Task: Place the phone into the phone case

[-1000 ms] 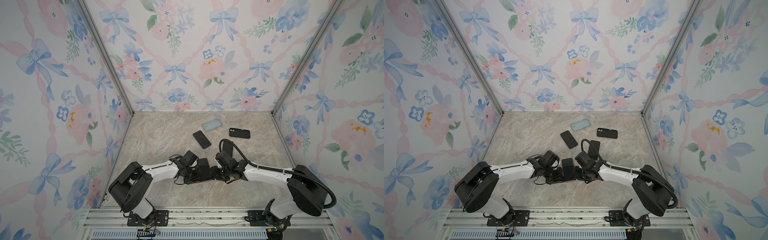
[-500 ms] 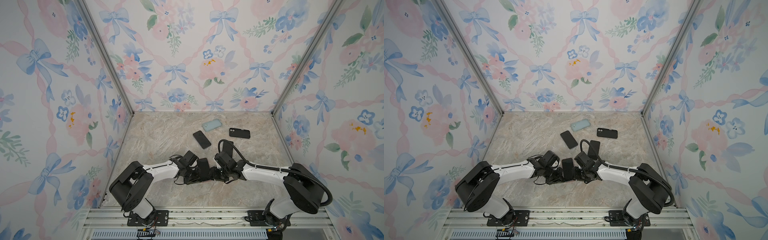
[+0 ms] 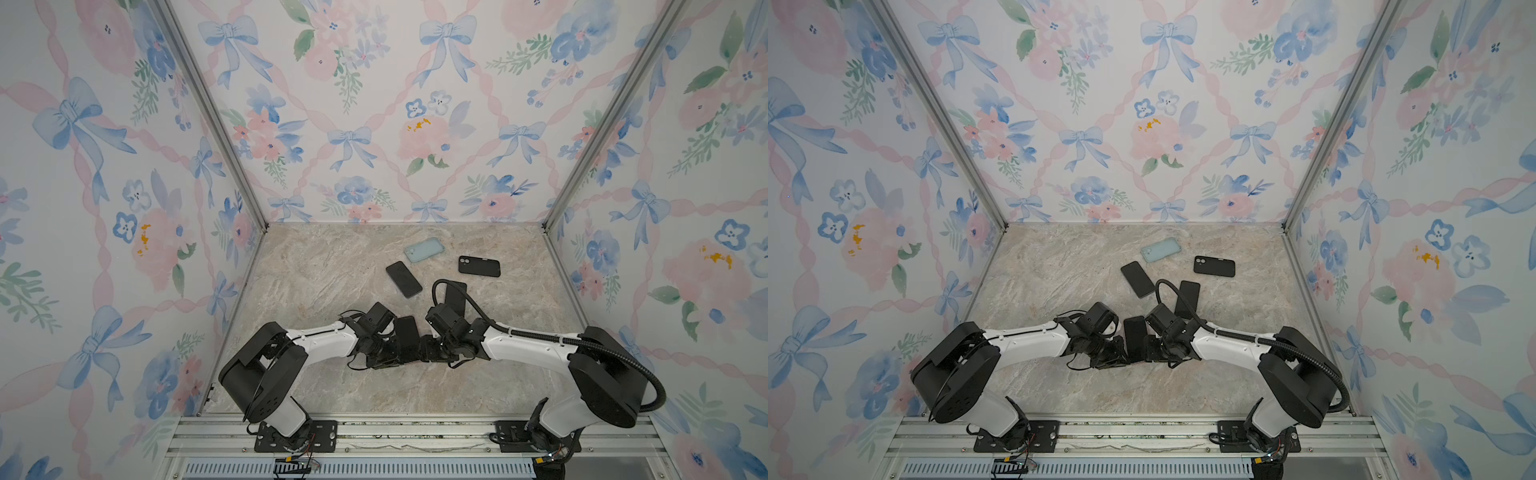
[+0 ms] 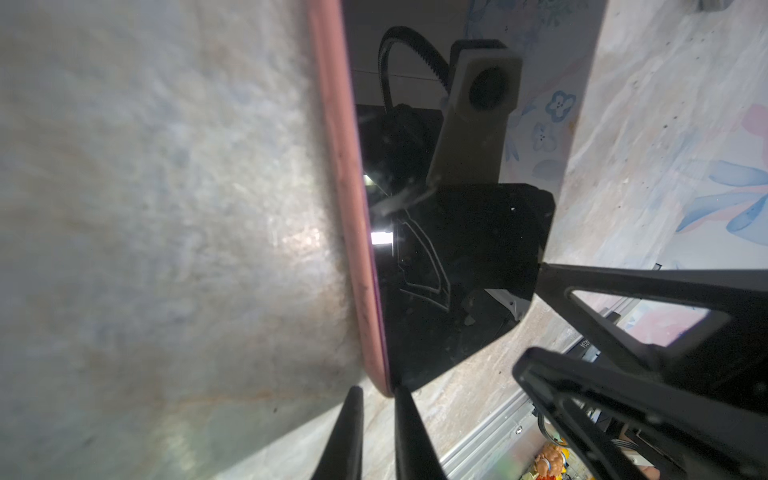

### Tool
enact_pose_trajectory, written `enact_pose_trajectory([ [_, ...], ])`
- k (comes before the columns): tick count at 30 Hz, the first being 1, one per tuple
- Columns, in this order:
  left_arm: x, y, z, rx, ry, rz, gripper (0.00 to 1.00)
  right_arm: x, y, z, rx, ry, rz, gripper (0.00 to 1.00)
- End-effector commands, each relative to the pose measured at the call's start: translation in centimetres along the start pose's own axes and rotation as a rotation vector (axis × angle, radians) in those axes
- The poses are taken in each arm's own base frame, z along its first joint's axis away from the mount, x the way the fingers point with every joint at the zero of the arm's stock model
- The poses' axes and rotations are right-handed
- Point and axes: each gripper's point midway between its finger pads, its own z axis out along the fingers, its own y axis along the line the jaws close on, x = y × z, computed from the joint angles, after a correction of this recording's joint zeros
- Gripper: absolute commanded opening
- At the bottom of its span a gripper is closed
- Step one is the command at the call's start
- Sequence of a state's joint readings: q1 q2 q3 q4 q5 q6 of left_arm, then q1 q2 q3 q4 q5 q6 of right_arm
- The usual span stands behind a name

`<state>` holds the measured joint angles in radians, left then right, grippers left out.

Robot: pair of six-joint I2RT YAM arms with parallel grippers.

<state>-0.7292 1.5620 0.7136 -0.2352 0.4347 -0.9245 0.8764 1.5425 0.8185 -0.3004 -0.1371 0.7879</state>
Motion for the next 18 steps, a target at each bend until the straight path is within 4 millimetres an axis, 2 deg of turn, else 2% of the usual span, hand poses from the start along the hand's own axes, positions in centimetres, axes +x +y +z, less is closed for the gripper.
enact_pose_trajectory([
  [1,0.8,2.7,0.6,-0.091,0.033,-0.018,0.16,-0.2,0.1,-1.0,0.036,-0.016,-0.047,0.53],
  [9,0.1,1.0,-1.0,-0.041,-0.023,0.006,0.17,-0.4,0.4,-1.4,0.062,-0.024,-0.098,0.53],
  [13,-0.3,0.2,-2.0,-0.019,-0.068,0.013,0.22,-0.2,0.7,-1.4,0.07,-0.02,-0.139,0.53],
  [15,-0.5,-0.4,-2.1,0.007,-0.077,0.025,0.24,-0.1,1.3,-1.3,0.035,-0.005,-0.202,0.52],
  [16,-0.4,-1.4,-2.2,0.06,-0.074,0.042,0.25,0.1,2.0,-1.4,-0.004,0.008,-0.291,0.52],
  [18,-0.4,-2.6,-2.3,0.143,-0.084,0.065,0.3,-0.3,1.4,-2.0,0.026,0.013,-0.371,0.52],
])
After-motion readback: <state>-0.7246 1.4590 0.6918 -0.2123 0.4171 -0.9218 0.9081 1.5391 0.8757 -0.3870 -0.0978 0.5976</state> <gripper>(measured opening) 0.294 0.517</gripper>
